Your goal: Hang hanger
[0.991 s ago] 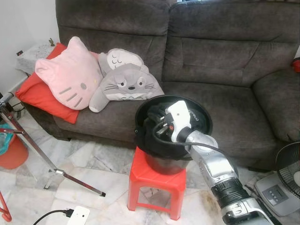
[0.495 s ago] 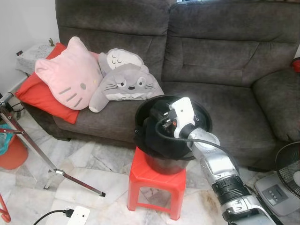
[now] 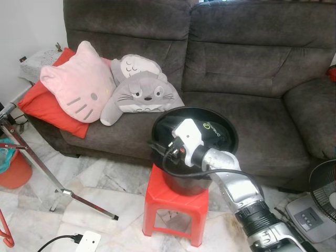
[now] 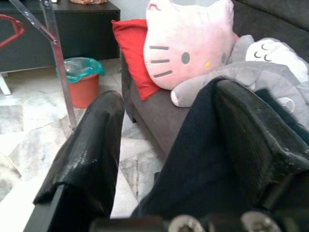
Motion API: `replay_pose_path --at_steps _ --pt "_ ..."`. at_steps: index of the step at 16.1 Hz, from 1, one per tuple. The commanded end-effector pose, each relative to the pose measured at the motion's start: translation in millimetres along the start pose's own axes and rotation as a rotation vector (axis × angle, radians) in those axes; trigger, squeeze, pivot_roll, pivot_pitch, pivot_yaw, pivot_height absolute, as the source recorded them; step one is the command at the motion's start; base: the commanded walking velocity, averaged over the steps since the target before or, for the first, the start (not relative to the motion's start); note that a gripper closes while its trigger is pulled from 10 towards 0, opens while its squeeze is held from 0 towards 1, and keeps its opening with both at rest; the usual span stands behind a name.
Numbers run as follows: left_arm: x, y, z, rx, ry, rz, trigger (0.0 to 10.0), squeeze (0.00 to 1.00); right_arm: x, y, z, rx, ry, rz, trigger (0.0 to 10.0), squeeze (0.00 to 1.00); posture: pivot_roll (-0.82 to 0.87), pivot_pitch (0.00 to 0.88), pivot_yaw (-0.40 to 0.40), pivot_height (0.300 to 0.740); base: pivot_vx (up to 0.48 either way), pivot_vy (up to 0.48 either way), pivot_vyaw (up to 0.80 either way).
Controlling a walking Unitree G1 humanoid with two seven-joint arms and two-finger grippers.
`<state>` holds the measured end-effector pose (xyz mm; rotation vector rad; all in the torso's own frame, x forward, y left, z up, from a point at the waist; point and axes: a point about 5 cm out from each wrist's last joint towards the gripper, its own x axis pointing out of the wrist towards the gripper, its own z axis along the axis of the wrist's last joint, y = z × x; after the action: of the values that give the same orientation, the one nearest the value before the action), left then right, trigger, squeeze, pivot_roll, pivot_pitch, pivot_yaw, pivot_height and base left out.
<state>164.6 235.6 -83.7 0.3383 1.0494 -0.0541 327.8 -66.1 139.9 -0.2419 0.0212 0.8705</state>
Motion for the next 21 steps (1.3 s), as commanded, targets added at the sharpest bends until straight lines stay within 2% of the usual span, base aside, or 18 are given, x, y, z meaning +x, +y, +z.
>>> replay_pose_path --at_steps 1,3,4,6,7,9,10,12,13,15,16,17,18,20,21 --pt "-0.6 1.2 -4 0.014 0.021 -0.002 10.0 0.0 -0.1 -2.5 3 -0.024 0.001 -0.011 10.0 0.0 -0.12 0.0 0.02 0.74 0.0 0.0 0.0" --pt "-0.6 0.7 -4 0.014 0.022 -0.007 10.0 0.0 -2.8 -18.7 -4 -0.007 0.061 -0.128 10.0 0.0 -0.12 0.0 0.019 0.74 0.0 0.0 0.0" --pt "-0.6 0.6 -4 0.015 0.023 -0.009 10.0 0.0 -3.5 -20.5 -4 0.004 0.061 -0.136 10.0 0.0 -0.12 0.0 0.019 0.74 0.0 0.0 0.0" --pt "-0.6 0.6 -5 0.015 0.024 -0.01 10.0 0.0 -3.2 -16.8 1 -0.007 0.031 -0.102 10.0 0.0 -0.12 0.0 0.019 0.74 0.0 0.0 0.0" --pt "-0.6 0.6 -5 0.015 0.024 -0.01 10.0 0.0 -2.6 -9.9 7 -0.031 -0.008 -0.053 10.0 0.0 -0.12 0.0 0.019 0.74 0.0 0.0 0.0" --pt "-0.7 0.5 -5 0.012 0.024 -0.009 10.0 0.0 -5.3 -7.0 14 -0.047 -0.059 -0.055 10.0 0.0 -0.11 0.0 0.017 0.74 0.0 0.0 0.0" --pt "-0.7 0.3 -5 0.011 0.024 -0.008 10.0 0.0 -11.6 -12.6 15 -0.03 -0.07 -0.123 10.0 0.0 -0.12 0.0 0.016 0.74 0.0 0.0 0.0" --pt "-0.7 0.0 -6 0.008 0.024 -0.007 10.0 0.0 -32.6 -30.7 4 0.004 -0.011 -0.324 10.0 0.0 -0.12 0.0 0.013 0.74 0.0 0.0 0.0" --pt "-0.7 0.0 -6 0.008 0.025 -0.007 10.0 0.0 -49.4 -40.4 -5 -0.001 0.046 -0.429 10.0 0.0 -0.12 0.0 0.015 0.74 0.0 0.0 0.0" --pt "-0.7 0.2 -6 0.01 0.024 -0.007 10.0 0.0 -70.1 -45.9 -18 -0.105 0.157 -0.484 10.0 0.0 -0.13 0.0 0.017 0.74 0.0 0.0 0.0" --pt "-0.7 0.4 -5 0.013 0.024 -0.007 10.0 0.0 -75.3 -46.4 -20 0.057 0.125 -0.542 10.0 0.0 -0.14 0.0 0.019 0.74 0.0 0.0 0.0" --pt "-0.7 0.5 -5 0.014 0.024 -0.007 10.0 0.0 -76.9 -46.6 -21 0.16 0.096 -0.583 10.0 0.0 -0.14 0.0 0.019 0.74 0.0 0.0 0.0" --pt "-0.6 0.7 -5 0.014 0.022 -0.006 10.0 0.0 -73.8 -39.5 -24 0.149 0.11 -0.549 10.0 0.0 -0.13 0.0 0.016 0.74 0.0 0.0 0.0" --pt "-0.6 1.1 -4 0.012 0.021 -0.004 10.0 0.0 -70.2 -34.3 -23 0.006 0.161 -0.501 10.0 0.0 -0.13 0.0 0.018 0.74 0.0 0.0 0.0" --pt "-0.6 1.2 -4 0.012 0.021 -0.003 10.0 0.0 -68.3 -33.6 -19 -0.102 0.174 -0.465 10.0 0.0 -0.13 0.0 0.02 0.74 0.0 0.0 0.0"
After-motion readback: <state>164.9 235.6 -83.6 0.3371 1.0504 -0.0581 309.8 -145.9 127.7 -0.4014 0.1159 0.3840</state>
